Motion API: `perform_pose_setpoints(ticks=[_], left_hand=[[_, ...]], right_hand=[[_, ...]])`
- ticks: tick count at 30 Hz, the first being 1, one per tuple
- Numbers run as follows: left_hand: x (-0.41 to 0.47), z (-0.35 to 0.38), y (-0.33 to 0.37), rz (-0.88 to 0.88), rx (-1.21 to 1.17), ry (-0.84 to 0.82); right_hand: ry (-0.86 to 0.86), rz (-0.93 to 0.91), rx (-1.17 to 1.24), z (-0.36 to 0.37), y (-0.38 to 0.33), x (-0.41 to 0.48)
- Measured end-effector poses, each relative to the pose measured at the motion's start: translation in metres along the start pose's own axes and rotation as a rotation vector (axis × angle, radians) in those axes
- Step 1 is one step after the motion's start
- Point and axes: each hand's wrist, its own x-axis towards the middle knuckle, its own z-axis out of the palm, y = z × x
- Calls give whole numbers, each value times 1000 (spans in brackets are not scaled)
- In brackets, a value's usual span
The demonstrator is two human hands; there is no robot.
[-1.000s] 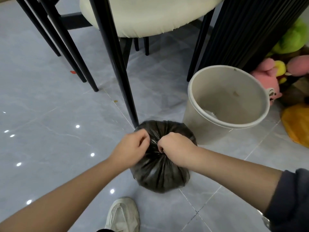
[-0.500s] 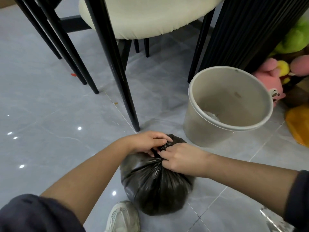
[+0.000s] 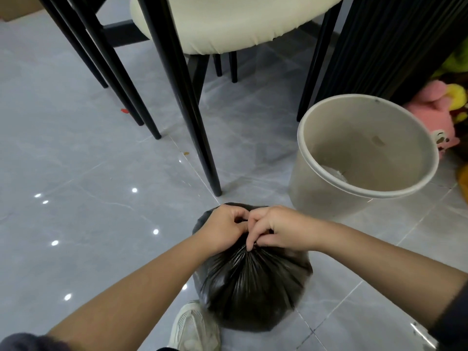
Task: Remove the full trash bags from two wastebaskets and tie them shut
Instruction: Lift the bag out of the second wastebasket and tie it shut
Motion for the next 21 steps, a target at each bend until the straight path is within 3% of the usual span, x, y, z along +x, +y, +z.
perform_pose_setpoints(ticks=[4, 10, 21], left_hand=[[-13, -2, 7, 66, 86, 136], [-24, 5, 12, 97, -2, 350], [-35, -22, 12, -160, -237, 492]], right_hand=[[112, 56, 189, 4, -3, -6], [451, 87, 368, 28, -5, -16], [751, 194, 522, 39, -27, 14]])
